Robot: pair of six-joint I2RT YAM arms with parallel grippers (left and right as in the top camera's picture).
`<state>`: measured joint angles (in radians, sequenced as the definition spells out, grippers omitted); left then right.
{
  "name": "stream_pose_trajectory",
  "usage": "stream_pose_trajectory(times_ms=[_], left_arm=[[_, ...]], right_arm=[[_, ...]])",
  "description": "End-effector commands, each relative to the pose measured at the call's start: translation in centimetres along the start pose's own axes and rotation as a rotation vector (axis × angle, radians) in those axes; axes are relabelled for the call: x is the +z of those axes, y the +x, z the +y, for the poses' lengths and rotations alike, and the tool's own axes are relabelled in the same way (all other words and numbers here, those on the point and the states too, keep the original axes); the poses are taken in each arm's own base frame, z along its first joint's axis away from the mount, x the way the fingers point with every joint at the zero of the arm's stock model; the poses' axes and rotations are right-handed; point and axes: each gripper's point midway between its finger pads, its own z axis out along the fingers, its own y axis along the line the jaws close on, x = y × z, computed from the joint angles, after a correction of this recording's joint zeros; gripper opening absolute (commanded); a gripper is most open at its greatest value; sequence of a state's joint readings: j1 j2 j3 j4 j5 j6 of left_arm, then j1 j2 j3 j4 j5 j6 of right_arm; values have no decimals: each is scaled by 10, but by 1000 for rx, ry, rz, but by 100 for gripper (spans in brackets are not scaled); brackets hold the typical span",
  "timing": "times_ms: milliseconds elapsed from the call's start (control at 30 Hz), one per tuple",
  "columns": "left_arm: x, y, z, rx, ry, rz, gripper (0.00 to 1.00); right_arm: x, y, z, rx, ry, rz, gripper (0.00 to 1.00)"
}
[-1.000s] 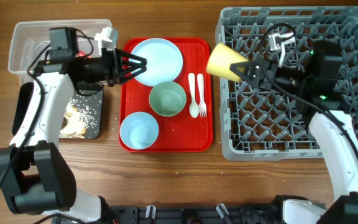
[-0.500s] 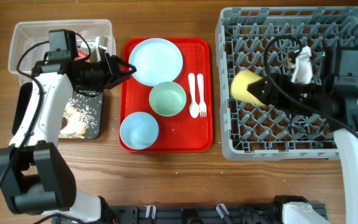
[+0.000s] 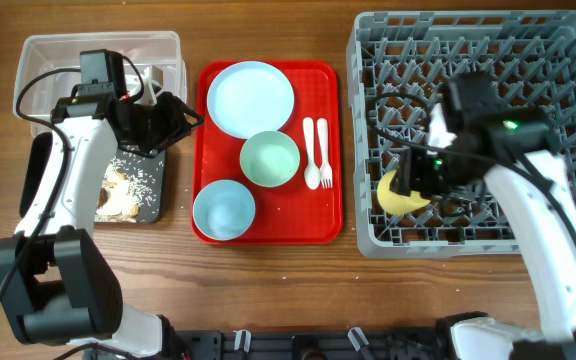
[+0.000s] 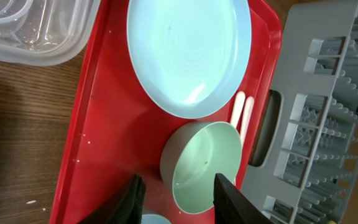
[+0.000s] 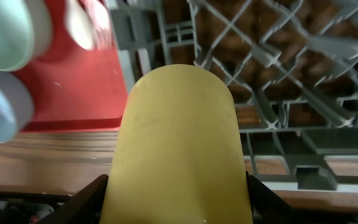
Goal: Sort waste into correct bins and load items into the dishwasher rack
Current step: 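Lower the yellow cup into the dish rack and release with right gripper, then reach right gripper to the green bowl and grasp its rim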
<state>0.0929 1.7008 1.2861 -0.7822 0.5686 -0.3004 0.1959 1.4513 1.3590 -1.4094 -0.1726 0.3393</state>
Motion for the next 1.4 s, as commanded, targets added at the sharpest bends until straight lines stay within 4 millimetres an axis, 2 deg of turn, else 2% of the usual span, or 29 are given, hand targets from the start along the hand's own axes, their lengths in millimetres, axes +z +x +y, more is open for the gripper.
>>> stream_pose_trajectory(times_ms=[0, 167, 233, 333, 400, 500, 633, 767, 900, 967, 1067, 1233, 1367], left_arm=[[-8, -4, -3, 19, -9, -26, 37], [-8, -4, -2, 18, -13, -25, 38], [-8, -4, -2, 17, -13, -25, 38], [-8, -4, -2, 17, -13, -25, 38], [-8, -4, -2, 17, -13, -25, 38], [-8, -4, -2, 17, -13, -25, 40], [-8, -5, 1, 21, -33, -33, 40], [-8, -7, 0, 33, -31, -40, 40], [-8, -10, 0, 39, -32, -51, 46], [-8, -10, 1, 51, -41, -54, 49], [-9, -13, 7, 52, -74, -66, 53], [-12, -19, 20, 65, -156, -100, 54], [-38, -30, 20, 101, -223, -132, 54]], right_arm=[[21, 6, -13, 49, 117, 78, 43], [39, 9, -19, 74, 162, 147, 44], [43, 6, -19, 74, 163, 151, 48], [46, 4, -19, 72, 163, 155, 59], [47, 4, -18, 72, 163, 156, 72], [47, 4, -18, 72, 163, 154, 81], [43, -7, -14, 67, 145, 112, 82], [23, -28, -2, 53, 110, 26, 82], [-9, -59, 27, -29, 26, -115, 82], [-14, -70, 43, -74, -11, -173, 82], [-11, -82, 78, -153, -74, -242, 81], [16, -87, 126, -245, -112, -255, 78], [63, -86, 152, -284, -139, -166, 73]])
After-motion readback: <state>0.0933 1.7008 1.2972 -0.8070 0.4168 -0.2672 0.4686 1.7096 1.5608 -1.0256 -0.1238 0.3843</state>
